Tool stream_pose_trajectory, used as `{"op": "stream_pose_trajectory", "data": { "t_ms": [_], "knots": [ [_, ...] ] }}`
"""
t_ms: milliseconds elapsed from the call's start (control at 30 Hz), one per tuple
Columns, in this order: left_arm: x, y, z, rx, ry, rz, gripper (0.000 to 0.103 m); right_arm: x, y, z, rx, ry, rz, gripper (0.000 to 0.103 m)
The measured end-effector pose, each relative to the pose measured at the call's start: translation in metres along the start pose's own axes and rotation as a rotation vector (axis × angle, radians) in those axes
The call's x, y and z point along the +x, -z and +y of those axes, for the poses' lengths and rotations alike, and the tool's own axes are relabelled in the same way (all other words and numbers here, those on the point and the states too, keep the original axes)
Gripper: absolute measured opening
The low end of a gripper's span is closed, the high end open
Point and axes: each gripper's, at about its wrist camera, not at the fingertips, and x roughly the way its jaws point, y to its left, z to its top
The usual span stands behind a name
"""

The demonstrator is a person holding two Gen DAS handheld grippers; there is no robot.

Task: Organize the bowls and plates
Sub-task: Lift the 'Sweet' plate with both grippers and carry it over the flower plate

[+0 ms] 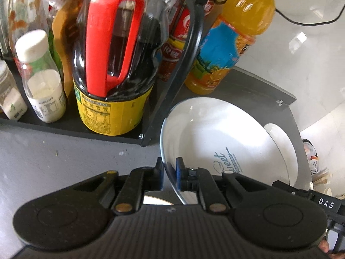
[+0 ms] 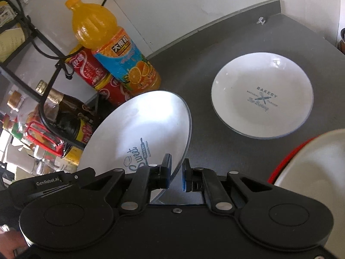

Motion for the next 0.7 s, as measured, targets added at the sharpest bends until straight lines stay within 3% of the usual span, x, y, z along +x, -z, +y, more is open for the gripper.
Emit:
{"op": "stream_pose_trajectory", "data": {
  "t_ms": [233,700],
  "knots": [
    [-0.027,0.018,0.004,-0.019,-0.006,-0.04,0.009,-0.016,0.012,0.006,-0.063,-0.03,0.003,0.009],
    [-0.087,0.081,0.014,-0.113,-0.093,-0.09,0.009,-0.044,0.06,0.015,-0.164,-0.101,0.056,0.009]
  ]
}}
